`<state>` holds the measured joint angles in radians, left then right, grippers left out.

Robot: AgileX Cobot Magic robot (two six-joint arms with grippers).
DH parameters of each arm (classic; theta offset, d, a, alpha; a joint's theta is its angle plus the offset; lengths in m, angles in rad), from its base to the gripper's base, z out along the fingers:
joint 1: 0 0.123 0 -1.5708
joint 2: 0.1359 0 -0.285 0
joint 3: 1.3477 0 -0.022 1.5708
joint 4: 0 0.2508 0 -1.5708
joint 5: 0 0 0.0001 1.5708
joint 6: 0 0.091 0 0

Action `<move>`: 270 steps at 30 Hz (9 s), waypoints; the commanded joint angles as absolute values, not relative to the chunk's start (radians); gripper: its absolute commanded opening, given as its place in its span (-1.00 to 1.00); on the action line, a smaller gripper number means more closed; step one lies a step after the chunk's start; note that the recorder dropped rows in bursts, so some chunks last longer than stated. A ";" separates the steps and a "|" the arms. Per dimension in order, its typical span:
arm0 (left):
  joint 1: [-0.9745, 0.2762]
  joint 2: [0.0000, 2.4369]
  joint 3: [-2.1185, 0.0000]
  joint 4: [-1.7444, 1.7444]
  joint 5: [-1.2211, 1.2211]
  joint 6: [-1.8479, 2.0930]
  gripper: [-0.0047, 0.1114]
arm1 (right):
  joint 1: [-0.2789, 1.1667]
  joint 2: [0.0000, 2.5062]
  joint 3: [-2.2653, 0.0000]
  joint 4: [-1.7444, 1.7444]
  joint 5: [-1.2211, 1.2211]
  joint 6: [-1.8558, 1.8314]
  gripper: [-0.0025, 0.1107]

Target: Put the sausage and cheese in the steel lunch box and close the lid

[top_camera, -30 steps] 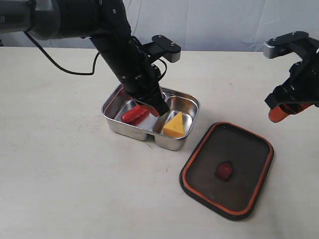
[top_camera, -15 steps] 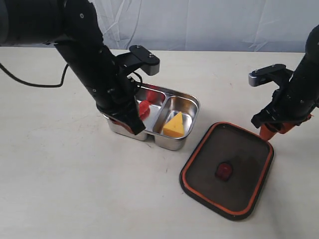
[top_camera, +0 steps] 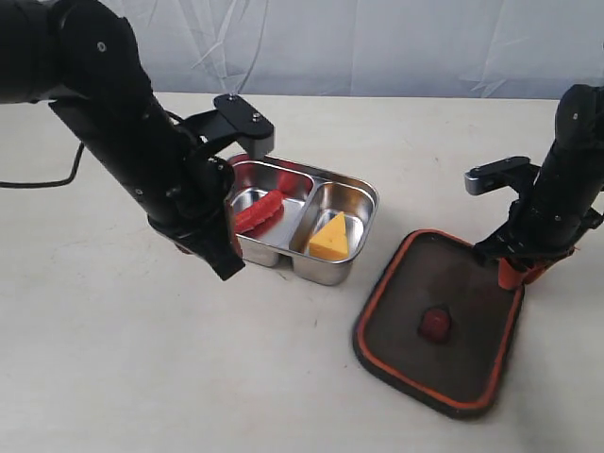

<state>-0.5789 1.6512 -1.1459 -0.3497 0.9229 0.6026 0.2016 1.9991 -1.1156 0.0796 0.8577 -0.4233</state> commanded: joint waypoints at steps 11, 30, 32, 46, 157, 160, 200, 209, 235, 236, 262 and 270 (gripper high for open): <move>-0.427 1.533 -1.082 -0.490 1.006 0.560 -0.92 | 0.198 1.928 -1.110 0.052 0.938 -0.418 -0.96; -0.379 1.533 -1.047 -1.207 1.079 0.883 0.29 | 0.200 1.516 -1.110 0.132 0.934 -0.414 -0.96; -0.379 1.533 -1.047 -1.285 1.094 0.921 0.29 | 0.200 1.493 -1.110 0.172 0.932 -0.433 -0.96; -0.381 1.554 -1.047 -1.418 1.167 1.009 0.29 | 0.200 1.450 -1.110 0.420 0.934 -0.641 -0.96; -0.672 1.738 -0.813 -0.137 -0.218 1.484 -0.92 | 0.198 1.271 -1.112 0.213 0.685 -0.468 -0.07; -0.672 1.751 -0.786 -0.139 -0.218 1.484 -0.92 | 0.198 1.271 -1.112 0.211 0.683 -0.468 -0.07; -0.672 1.830 -0.764 -0.350 0.114 1.411 -0.54 | 0.198 1.271 -1.112 0.281 0.713 -0.468 -0.07; -0.672 1.830 -0.764 -0.350 0.136 1.405 -0.08 | 0.198 1.271 -1.112 0.286 0.744 -0.468 -0.07; -0.672 1.709 -0.770 -0.296 0.088 1.393 -0.04 | 0.198 1.271 -1.112 0.320 0.727 -0.470 -0.07; -0.672 1.707 -0.770 -0.287 0.086 1.393 -0.04 | 0.198 1.271 -1.112 0.320 0.727 -0.470 -0.07; -0.672 1.632 -0.770 -0.204 0.110 1.389 0.15 | 0.198 1.271 -1.112 0.325 0.733 -0.470 -0.07; -0.672 1.574 -0.770 -0.165 0.140 1.389 0.15 | 0.199 1.324 -1.102 0.408 0.796 -0.472 -0.07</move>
